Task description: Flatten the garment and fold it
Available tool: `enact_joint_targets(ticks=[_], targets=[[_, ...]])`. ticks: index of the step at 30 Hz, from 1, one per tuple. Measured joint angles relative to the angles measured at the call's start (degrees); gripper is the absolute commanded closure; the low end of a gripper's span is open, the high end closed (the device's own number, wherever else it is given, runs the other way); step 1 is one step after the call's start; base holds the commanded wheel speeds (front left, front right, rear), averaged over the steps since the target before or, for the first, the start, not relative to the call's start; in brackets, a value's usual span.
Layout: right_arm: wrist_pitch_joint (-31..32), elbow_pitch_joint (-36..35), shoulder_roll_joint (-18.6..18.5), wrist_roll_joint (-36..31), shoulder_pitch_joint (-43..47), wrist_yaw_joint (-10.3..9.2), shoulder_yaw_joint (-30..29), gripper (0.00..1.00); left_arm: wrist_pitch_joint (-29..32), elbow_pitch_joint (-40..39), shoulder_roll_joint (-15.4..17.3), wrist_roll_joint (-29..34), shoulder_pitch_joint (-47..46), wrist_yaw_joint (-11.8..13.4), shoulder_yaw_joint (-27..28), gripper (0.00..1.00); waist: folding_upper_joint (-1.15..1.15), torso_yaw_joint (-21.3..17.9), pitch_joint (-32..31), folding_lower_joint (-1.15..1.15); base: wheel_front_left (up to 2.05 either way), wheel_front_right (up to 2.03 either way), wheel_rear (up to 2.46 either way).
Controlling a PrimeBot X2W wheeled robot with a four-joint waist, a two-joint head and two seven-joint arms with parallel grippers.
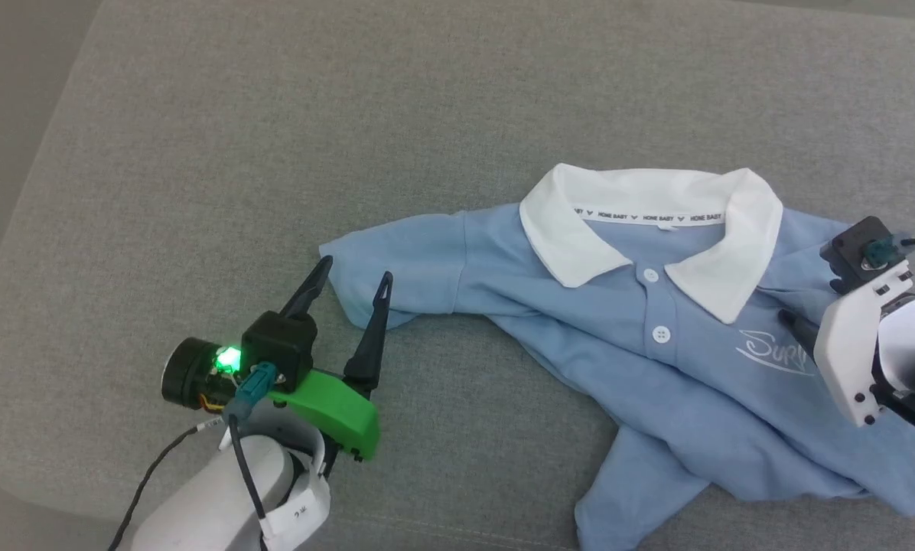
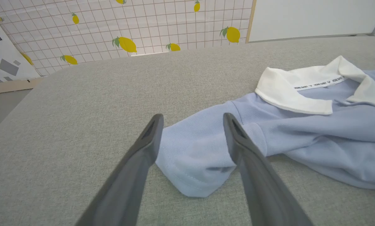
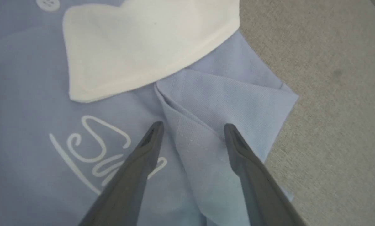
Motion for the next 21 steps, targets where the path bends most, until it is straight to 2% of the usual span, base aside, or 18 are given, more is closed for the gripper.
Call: enact_joint_targets(ticks=[4,5,6,7,14,19,21], targets=[[-0.53,1.52,-0.64,0.44,-1.53,0.00,1.90,0.00,0.02,0.00,-0.21,-0.42,-0.03,0.00,0.04,0.00,0.00,0.27,0.82,0.00,0.00,0.00,0.00],[-0.76,1.83,-0.70,0.65,-1.73,0.00,2.16,0.20,0.04,0.01,-0.24,-0.46,-0.05,0.00,0.04,0.00,0.00,0.35,0.98,0.00,0.00,0.00,0.00],[-1.08,2.12,-0.73,0.79,-1.90,0.00,2.24,0.78,0.11,0.05,-0.27,-0.49,-0.07,0.00,0.07,0.00,0.00,0.39,1.10,0.00,0.00,0.00,0.00],[-1.62,2.40,-0.69,1.01,-2.10,0.00,2.21,1.00,0.13,0.13,-0.32,-0.57,-0.07,0.00,0.08,0.00,0.00,0.44,1.22,0.00,0.00,0.00,0.00],[-4.10,2.59,0.25,1.54,-2.29,0.00,0.77,1.00,0.42,0.93,-0.37,-1.53,0.15,0.16,0.22,0.00,0.00,-0.35,0.56,0.00,0.00,0.00,0.00],[-4.53,0.81,1.72,3.70,-0.65,0.00,-3.47,1.00,0.63,1.05,-0.27,-1.98,1.31,0.31,0.41,0.00,0.00,-1.76,-0.45,0.00,0.00,0.00,0.00],[-4.38,0.53,3.45,5.42,0.44,0.00,-6.93,1.00,0.97,0.93,-0.18,-2.07,1.52,0.37,0.34,0.00,0.00,-2.54,-0.80,0.00,0.00,0.00,0.00]])
